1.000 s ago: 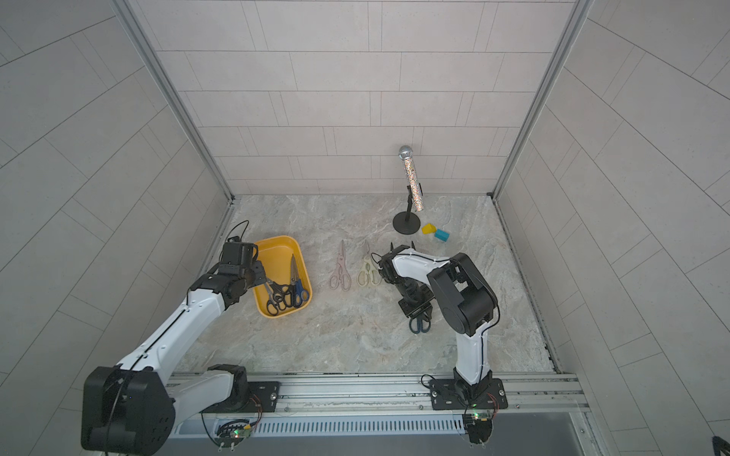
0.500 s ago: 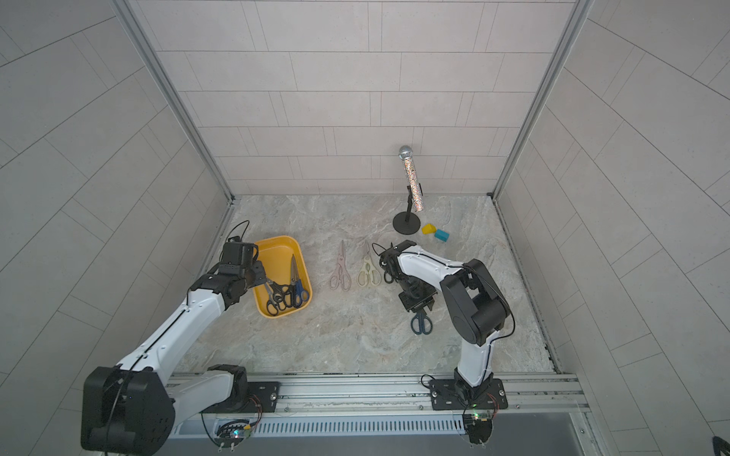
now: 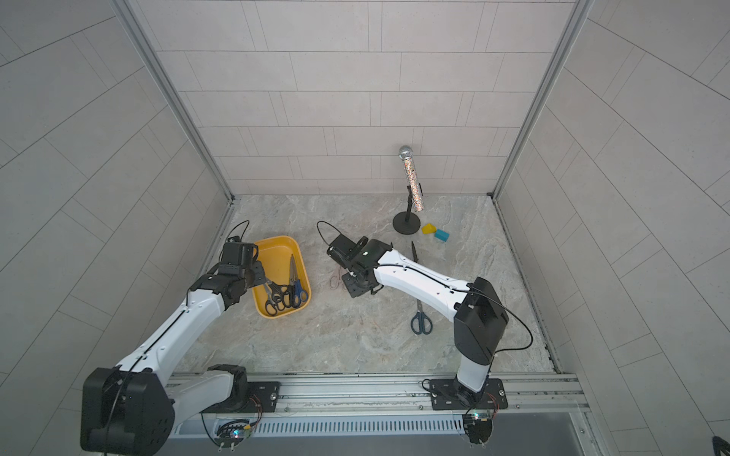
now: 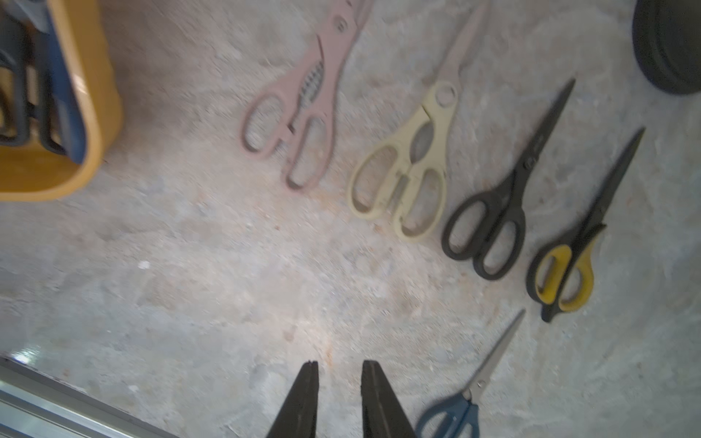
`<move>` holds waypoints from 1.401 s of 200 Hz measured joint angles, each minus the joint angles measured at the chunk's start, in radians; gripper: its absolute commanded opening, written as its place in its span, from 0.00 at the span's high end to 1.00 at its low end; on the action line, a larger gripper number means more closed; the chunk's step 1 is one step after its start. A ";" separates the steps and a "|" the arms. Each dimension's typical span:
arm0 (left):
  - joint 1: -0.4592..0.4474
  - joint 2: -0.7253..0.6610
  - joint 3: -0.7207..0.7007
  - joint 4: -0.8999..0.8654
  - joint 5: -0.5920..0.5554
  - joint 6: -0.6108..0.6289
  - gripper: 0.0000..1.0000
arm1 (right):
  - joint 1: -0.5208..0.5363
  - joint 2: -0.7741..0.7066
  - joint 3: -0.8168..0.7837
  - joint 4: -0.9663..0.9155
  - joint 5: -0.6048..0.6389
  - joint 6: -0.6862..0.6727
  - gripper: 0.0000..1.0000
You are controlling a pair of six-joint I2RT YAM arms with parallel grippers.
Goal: Take the scissors out of the storage box
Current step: Pick up the scissors from the storage box.
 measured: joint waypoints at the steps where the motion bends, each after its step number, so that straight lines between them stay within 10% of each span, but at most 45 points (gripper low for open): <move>1: 0.000 -0.001 0.000 0.000 0.000 0.000 1.00 | 0.002 0.002 0.002 0.002 0.000 0.002 0.69; 72: 0.000 -0.010 0.000 -0.005 0.000 0.000 1.00 | 0.135 0.224 0.156 0.126 0.014 0.119 0.55; 280: 0.000 -0.010 0.000 -0.009 0.001 -0.003 1.00 | 0.161 0.544 0.490 0.087 0.035 0.143 0.55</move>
